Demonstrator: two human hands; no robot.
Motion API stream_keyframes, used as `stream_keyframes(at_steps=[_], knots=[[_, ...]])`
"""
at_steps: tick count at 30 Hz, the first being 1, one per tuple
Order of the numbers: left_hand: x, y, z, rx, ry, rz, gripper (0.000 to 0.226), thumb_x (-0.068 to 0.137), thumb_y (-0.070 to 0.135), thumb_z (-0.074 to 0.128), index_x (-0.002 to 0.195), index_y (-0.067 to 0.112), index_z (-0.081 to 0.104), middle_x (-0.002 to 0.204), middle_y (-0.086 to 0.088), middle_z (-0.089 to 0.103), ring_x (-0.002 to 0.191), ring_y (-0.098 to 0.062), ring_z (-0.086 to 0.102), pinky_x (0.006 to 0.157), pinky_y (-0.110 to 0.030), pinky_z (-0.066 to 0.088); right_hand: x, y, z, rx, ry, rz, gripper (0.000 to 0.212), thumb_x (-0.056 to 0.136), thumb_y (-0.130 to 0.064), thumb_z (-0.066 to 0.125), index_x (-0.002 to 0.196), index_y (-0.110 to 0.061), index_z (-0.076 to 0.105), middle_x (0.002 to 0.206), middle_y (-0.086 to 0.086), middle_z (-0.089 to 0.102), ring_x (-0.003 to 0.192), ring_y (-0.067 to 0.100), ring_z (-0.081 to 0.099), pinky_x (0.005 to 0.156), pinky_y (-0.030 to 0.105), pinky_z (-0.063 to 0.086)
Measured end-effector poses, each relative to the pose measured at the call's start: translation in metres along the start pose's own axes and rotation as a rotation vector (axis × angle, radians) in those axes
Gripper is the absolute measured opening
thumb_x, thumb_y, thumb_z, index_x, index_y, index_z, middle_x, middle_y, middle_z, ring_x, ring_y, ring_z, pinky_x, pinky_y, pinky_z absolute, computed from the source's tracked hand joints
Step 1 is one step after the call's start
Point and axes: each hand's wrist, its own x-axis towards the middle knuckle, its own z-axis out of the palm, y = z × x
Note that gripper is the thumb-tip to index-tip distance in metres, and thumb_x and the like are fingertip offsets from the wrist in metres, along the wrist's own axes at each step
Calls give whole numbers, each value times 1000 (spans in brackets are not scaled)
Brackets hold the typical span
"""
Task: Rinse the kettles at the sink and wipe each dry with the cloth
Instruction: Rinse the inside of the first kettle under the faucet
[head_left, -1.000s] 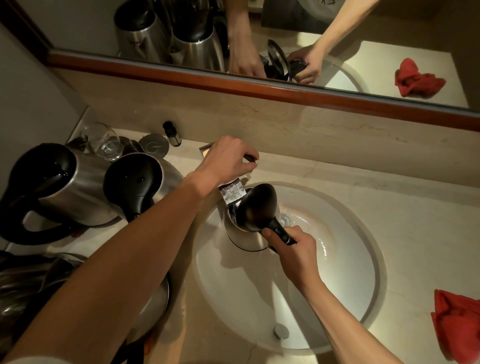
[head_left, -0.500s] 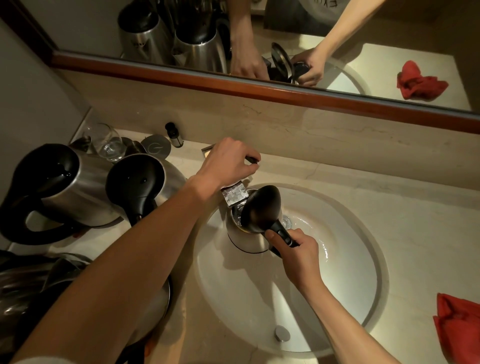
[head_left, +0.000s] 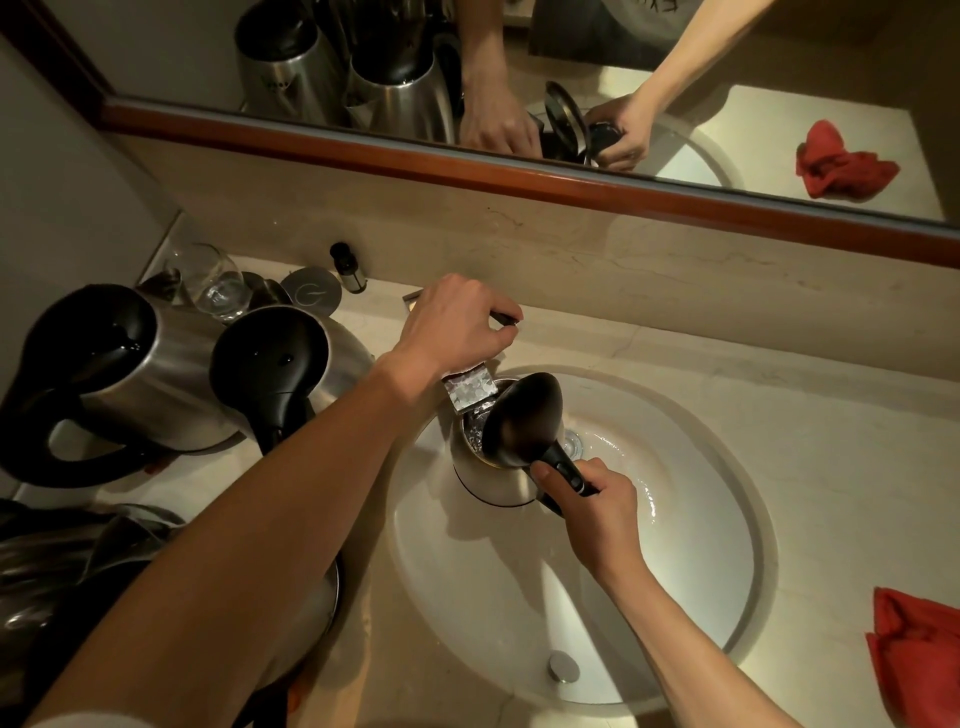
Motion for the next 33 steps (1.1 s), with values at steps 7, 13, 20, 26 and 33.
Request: stream_keyframes(at_steps=[7, 13, 20, 26, 33], knots=[[0, 0, 1, -6, 9, 5, 22, 89, 32, 64, 106, 30, 78, 109, 11, 75, 98, -19, 69, 80, -33, 52, 1, 6, 3, 28, 7, 6, 70, 62, -61, 77, 63, 5, 53, 66, 4, 41, 64, 24, 43, 68, 38, 37], [0, 0, 0, -9, 0, 8, 21, 90, 33, 64, 106, 31, 77, 109, 11, 75, 95, -19, 69, 80, -33, 52, 0, 7, 4, 35, 4, 8, 73, 63, -61, 76, 65, 8, 53, 68, 8, 41, 64, 24, 42, 68, 38, 36], [0, 1, -1, -16, 0, 5, 21, 89, 32, 64, 105, 30, 78, 108, 12, 75, 98, -18, 69, 81, -34, 53, -2, 9, 4, 59, 7, 22, 74, 62, -61, 76, 65, 8, 51, 69, 7, 39, 64, 23, 41, 69, 38, 34], [-1, 1, -1, -22, -8, 7, 21, 89, 32, 63, 105, 30, 78, 107, 11, 75, 96, -19, 69, 80, -36, 54, -3, 9, 3, 70, 11, 28, 69, 60, -61, 76, 61, 4, 52, 67, 5, 39, 63, 22, 39, 68, 37, 32], [-1, 1, -1, -15, 2, 8, 22, 89, 33, 63, 105, 30, 78, 105, 10, 76, 97, -20, 69, 81, -36, 54, -3, 11, 5, 71, 5, 26, 71, 62, -61, 75, 62, 5, 50, 67, 5, 38, 63, 22, 38, 68, 38, 31]])
